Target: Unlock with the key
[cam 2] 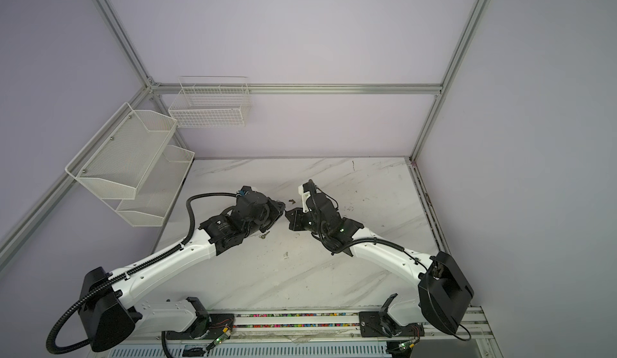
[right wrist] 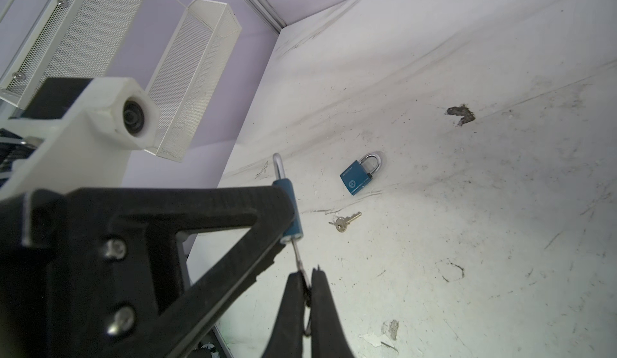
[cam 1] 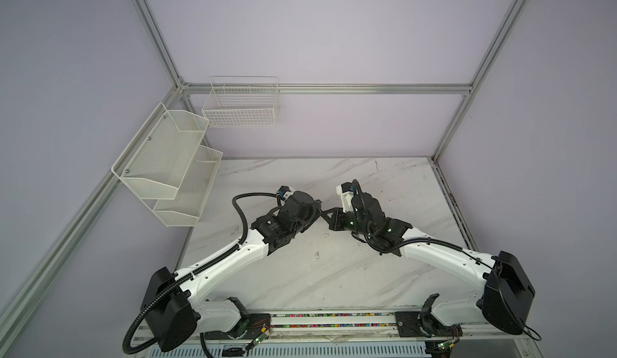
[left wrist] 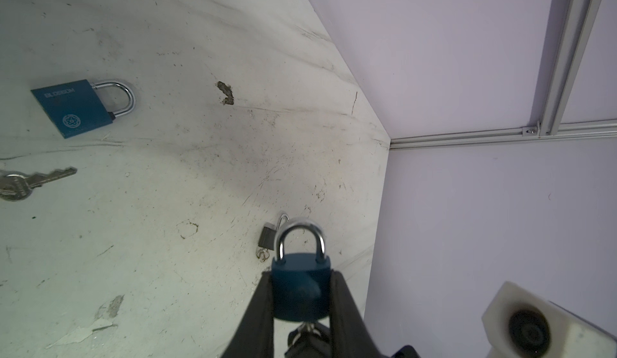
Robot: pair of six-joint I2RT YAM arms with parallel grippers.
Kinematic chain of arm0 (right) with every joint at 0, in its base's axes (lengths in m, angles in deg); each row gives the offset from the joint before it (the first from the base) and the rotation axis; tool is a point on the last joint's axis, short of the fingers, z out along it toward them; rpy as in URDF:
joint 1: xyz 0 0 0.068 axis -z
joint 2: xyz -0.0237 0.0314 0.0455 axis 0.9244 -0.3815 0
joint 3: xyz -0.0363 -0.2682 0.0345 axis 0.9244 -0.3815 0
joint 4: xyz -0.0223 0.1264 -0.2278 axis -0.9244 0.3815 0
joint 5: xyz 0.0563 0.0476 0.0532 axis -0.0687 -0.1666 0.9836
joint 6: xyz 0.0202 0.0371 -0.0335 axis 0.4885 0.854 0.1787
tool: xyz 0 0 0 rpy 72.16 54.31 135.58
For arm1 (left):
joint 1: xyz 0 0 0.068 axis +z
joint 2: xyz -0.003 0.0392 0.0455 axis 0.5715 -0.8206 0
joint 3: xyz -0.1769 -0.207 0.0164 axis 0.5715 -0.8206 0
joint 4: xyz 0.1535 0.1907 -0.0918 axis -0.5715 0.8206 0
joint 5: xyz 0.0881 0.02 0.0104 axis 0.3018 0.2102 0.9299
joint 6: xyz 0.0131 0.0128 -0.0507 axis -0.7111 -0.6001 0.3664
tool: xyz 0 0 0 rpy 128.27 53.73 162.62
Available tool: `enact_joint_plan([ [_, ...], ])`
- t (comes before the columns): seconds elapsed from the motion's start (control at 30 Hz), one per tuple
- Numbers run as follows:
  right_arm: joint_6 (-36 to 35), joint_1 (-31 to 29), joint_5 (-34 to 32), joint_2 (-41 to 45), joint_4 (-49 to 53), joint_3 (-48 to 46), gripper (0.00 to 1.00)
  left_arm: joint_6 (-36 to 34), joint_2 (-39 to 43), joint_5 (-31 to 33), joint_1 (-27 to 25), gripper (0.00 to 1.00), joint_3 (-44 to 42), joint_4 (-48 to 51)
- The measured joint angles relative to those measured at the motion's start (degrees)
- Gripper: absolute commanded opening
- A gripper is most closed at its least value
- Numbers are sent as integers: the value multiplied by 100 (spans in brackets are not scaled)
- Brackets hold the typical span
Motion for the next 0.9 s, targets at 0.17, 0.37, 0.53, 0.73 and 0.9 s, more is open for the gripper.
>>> enact_joint_plan([
  [0.17,74,55,304,-229,-74,118,0,-9,-46,131,28,6,0,127],
  [0.37,341,87,522,-315,-138,131,0,-15,-114,188,28,6,2,120],
  [0.53,234,83,328,-306,-39,173,0,-7,-111,181,24,6,2,116],
  [0.73,-332,-2,-85,-111,-63,127,0,59,-39,70,17,6,2,-96],
  [0.9,-686,-85,-420,52,-155,-22,0,205,-35,-118,15,6,2,-212],
])
